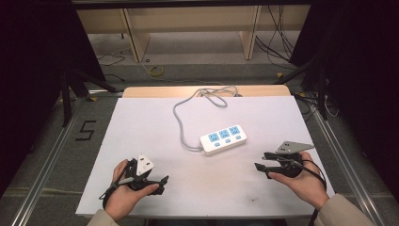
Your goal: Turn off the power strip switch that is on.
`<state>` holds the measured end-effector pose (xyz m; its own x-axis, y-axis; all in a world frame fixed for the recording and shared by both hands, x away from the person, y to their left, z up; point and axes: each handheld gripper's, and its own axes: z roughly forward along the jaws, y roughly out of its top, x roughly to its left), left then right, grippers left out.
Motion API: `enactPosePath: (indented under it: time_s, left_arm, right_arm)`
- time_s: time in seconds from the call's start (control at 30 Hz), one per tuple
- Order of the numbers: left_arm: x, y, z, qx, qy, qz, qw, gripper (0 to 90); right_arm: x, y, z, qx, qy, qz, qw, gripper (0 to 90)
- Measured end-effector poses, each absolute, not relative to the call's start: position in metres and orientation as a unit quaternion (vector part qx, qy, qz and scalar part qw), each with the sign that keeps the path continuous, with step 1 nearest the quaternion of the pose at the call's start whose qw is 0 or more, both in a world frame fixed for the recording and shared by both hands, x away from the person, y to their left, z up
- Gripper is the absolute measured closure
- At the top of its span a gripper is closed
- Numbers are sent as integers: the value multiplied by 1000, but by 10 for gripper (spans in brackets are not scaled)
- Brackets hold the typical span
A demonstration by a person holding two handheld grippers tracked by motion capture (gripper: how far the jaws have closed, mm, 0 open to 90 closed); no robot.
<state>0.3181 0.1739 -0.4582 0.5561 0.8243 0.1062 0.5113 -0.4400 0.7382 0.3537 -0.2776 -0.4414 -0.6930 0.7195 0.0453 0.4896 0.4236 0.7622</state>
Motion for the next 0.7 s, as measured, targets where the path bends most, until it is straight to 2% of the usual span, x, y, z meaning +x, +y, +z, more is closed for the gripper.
enactPosePath:
  time_s: [0.7]
  left_arm:
    - [317, 174, -459, 818, 406, 232, 335, 71]
  right_arm:
    - [334, -294, -447, 366, 822, 408, 152, 349]
